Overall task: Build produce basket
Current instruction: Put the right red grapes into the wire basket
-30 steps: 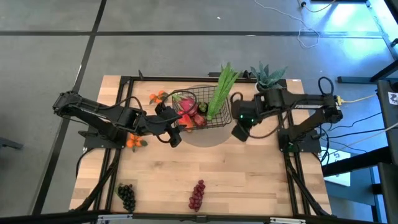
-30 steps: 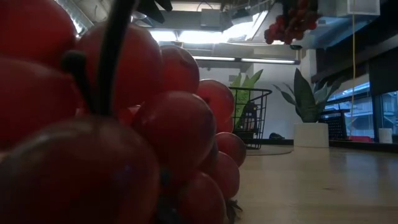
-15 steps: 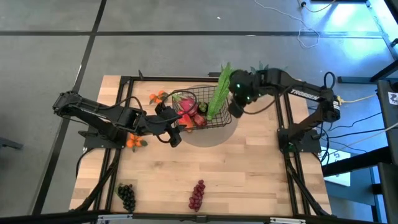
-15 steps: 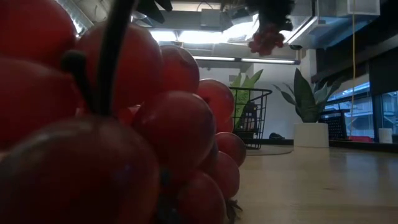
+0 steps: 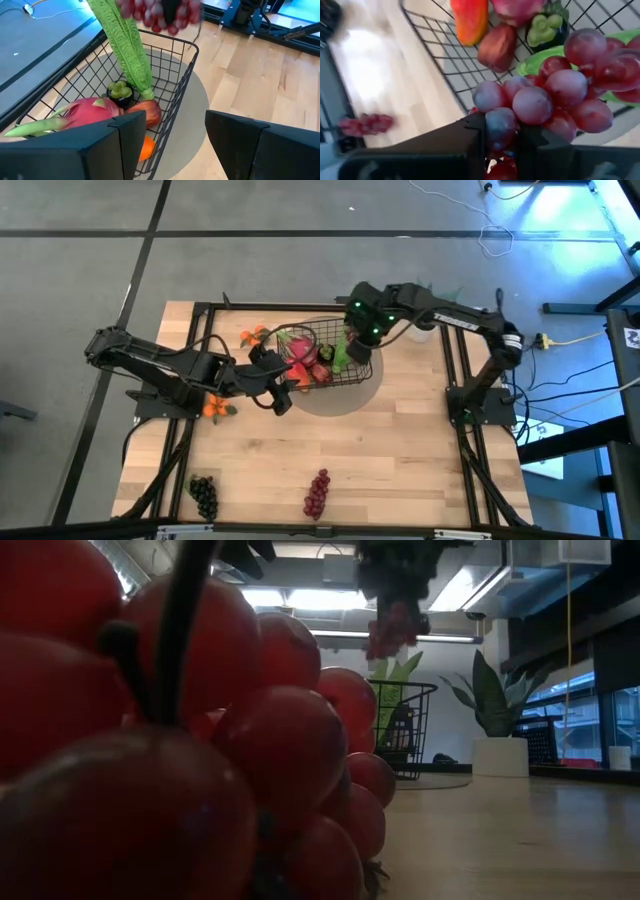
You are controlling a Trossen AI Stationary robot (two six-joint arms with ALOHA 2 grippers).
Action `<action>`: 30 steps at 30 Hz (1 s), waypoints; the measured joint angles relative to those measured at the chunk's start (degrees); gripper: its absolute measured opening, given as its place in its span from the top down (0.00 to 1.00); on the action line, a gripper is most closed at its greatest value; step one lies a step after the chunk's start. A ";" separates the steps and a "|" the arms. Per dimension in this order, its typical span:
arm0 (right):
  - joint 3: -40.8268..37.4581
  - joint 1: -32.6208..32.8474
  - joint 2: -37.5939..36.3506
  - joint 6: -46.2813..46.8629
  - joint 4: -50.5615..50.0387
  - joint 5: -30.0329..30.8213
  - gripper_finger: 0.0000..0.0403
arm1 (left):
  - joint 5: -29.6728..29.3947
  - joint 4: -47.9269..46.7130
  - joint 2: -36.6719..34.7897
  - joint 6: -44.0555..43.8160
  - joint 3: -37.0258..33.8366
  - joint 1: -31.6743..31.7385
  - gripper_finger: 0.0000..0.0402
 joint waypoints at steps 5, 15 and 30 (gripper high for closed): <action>-0.06 -0.02 4.57 -5.37 0.71 0.41 0.86 | 0.02 -0.42 -0.01 -0.01 0.00 0.00 0.52; -0.06 -0.04 9.90 -10.03 2.13 7.83 0.86 | 0.05 -0.57 -0.01 -0.04 0.00 0.00 0.52; -0.06 1.70 11.74 -14.23 3.07 13.43 0.86 | 0.07 -2.43 0.00 -0.13 0.00 0.00 0.52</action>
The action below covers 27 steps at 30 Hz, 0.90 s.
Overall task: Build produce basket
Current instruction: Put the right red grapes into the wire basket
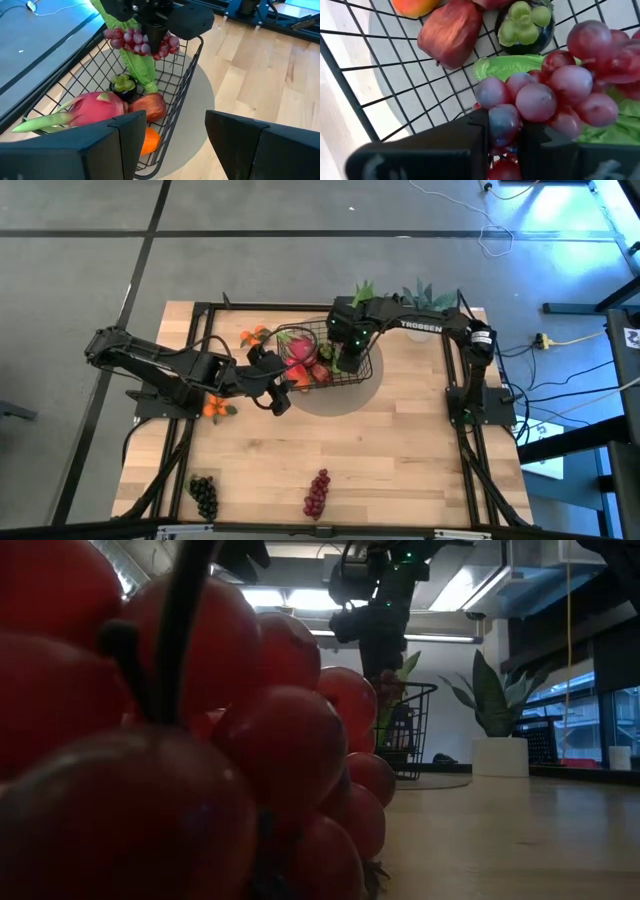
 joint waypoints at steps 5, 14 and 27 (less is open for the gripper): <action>0.00 -0.04 0.00 -1.25 -0.11 0.01 0.86 | -0.01 0.02 -0.01 -0.09 0.00 0.00 0.52; 0.00 -0.01 1.80 -0.32 1.84 -0.01 0.86 | -1.01 0.08 0.00 -0.20 0.00 0.01 0.52; 0.00 -0.06 1.81 -1.88 1.55 -0.04 0.86 | -1.07 -0.11 0.00 -0.07 0.00 0.02 0.52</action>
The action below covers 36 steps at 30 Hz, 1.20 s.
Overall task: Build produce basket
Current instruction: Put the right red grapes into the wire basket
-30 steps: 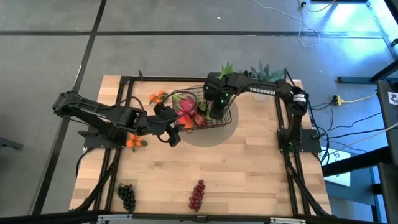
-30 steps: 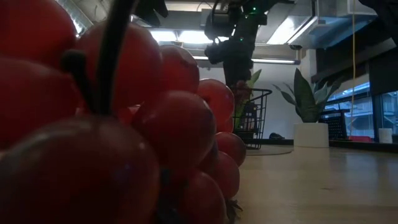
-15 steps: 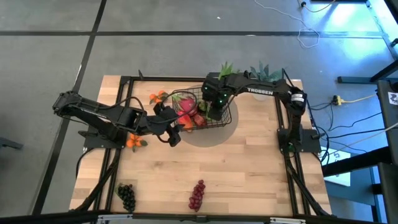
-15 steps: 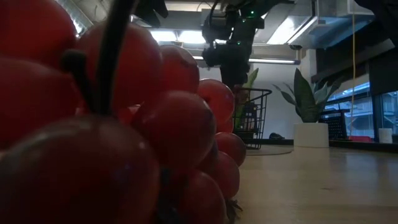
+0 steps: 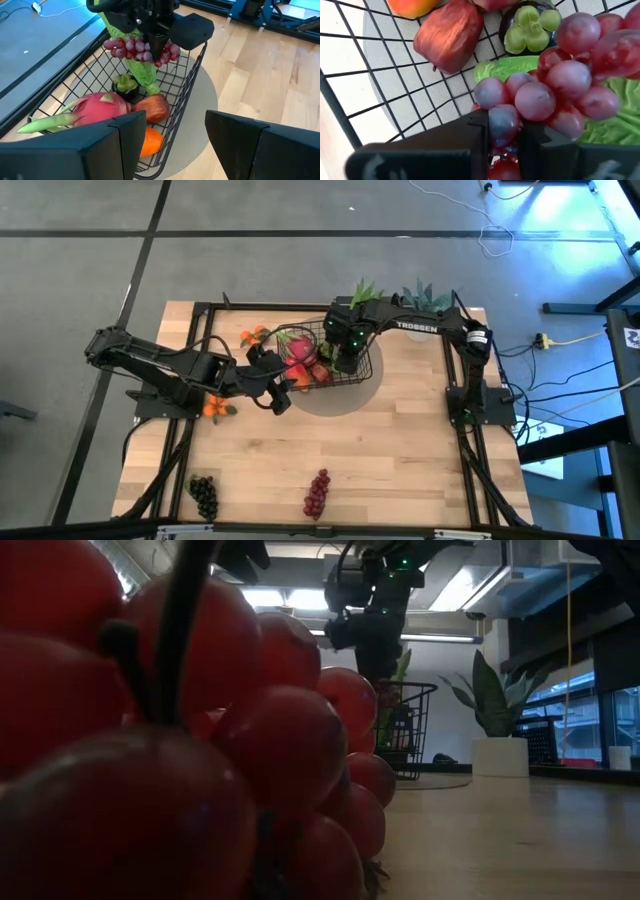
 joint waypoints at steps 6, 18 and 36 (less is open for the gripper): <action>0.00 1.22 0.00 -5.38 -0.02 0.00 0.86 | -0.04 -0.17 -0.01 0.01 0.00 -0.01 0.52; 0.00 1.03 0.00 -5.58 -0.19 -0.03 0.86 | -0.02 -0.17 0.00 -0.02 0.00 0.00 0.52; 0.00 1.03 0.00 -6.97 -1.46 -0.02 0.65 | -0.02 -0.17 -0.02 -0.44 0.00 -0.01 0.52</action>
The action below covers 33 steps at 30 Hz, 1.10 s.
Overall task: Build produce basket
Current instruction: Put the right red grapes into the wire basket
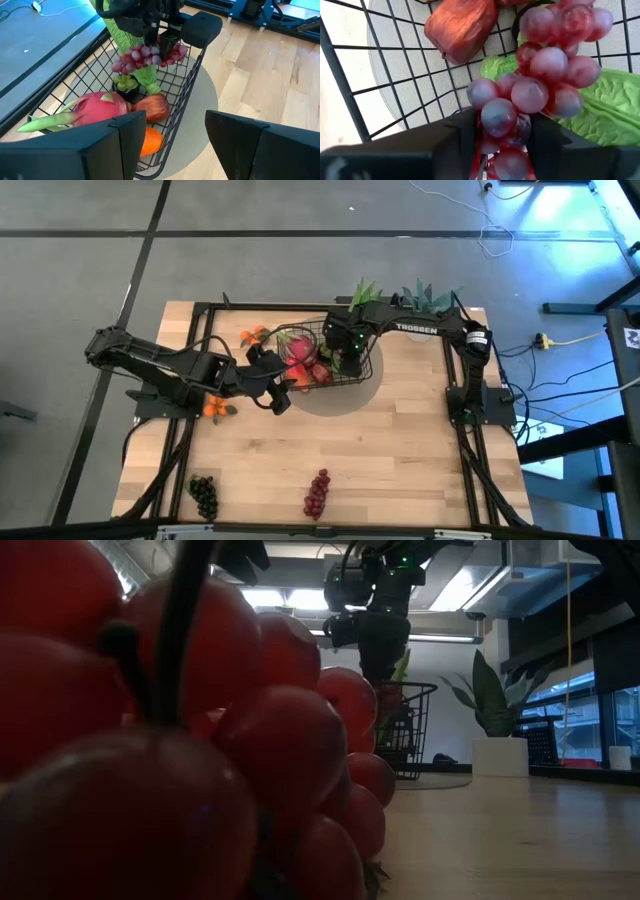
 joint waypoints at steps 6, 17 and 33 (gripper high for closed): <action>0.00 0.00 -0.76 -1.61 -1.68 0.04 0.65 | 0.00 0.00 0.02 -0.02 0.00 0.01 0.52; 0.00 -0.02 -7.53 -1.51 -2.92 0.46 0.65 | 0.00 -0.20 0.02 -0.09 0.00 -0.01 0.52; 0.04 0.85 -12.65 0.20 -1.15 0.08 0.65 | 0.04 -5.06 0.02 -7.08 0.00 -0.05 0.52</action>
